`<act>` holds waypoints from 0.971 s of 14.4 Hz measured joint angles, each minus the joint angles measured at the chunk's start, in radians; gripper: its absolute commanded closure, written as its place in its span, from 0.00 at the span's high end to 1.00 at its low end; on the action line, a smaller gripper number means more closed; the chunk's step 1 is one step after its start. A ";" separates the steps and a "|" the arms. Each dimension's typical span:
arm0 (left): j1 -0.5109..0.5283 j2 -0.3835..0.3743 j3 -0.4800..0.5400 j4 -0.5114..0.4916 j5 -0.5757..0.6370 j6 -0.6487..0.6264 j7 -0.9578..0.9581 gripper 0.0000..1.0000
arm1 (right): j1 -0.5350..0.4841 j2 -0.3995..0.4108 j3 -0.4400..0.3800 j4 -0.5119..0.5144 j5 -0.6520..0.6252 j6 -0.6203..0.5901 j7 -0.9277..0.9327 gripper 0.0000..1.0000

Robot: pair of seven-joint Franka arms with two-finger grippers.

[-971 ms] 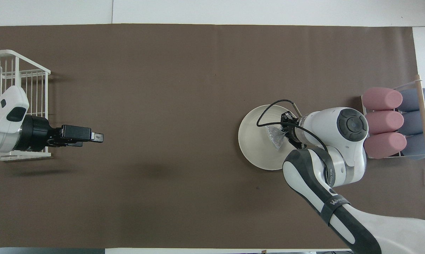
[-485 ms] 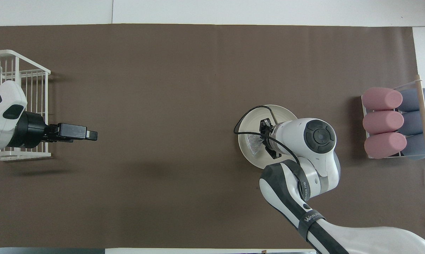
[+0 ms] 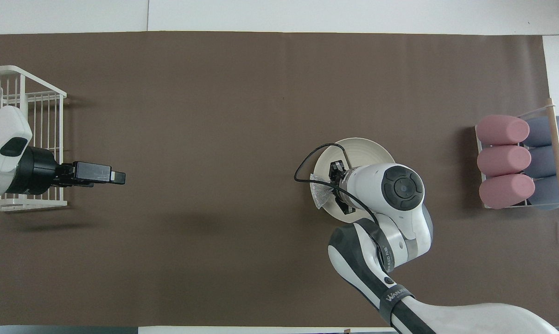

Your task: Wipe plate with sponge

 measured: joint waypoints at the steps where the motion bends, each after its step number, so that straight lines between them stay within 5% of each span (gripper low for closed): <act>1: 0.000 0.000 0.000 0.000 0.000 0.000 0.000 1.00 | -0.006 0.000 -0.001 0.000 0.000 0.000 -0.027 0.00; 8: 0.000 0.000 0.000 0.000 0.000 0.000 0.000 1.00 | -0.189 0.000 -0.005 0.001 0.001 -0.026 -0.391 0.00; 14: 0.000 0.000 0.000 0.000 0.000 0.000 0.000 1.00 | -0.185 0.000 -0.003 0.001 0.001 -0.028 -0.365 0.00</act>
